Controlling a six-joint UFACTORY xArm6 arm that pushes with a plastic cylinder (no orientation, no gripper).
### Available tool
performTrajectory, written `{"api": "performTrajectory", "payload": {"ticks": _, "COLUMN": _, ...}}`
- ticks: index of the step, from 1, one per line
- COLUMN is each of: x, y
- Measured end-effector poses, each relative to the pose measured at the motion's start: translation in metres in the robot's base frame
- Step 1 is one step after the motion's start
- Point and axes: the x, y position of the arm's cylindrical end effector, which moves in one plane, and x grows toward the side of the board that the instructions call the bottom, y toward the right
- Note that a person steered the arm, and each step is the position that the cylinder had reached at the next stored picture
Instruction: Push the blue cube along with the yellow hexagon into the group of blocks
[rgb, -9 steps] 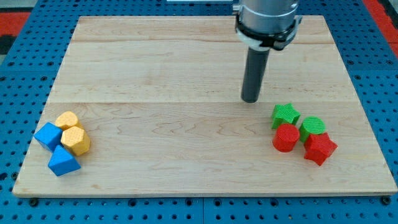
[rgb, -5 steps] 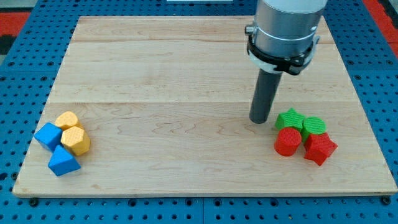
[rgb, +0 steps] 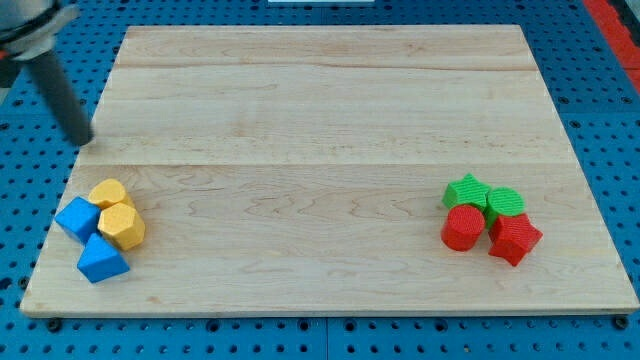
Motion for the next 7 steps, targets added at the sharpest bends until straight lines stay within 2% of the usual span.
{"api": "performTrajectory", "payload": {"ticks": 3, "x": 0.096, "y": 0.002}}
{"api": "performTrajectory", "payload": {"ticks": 4, "x": 0.098, "y": 0.029}}
{"api": "performTrajectory", "payload": {"ticks": 6, "x": 0.100, "y": 0.122}}
{"api": "performTrajectory", "payload": {"ticks": 7, "x": 0.101, "y": 0.128}}
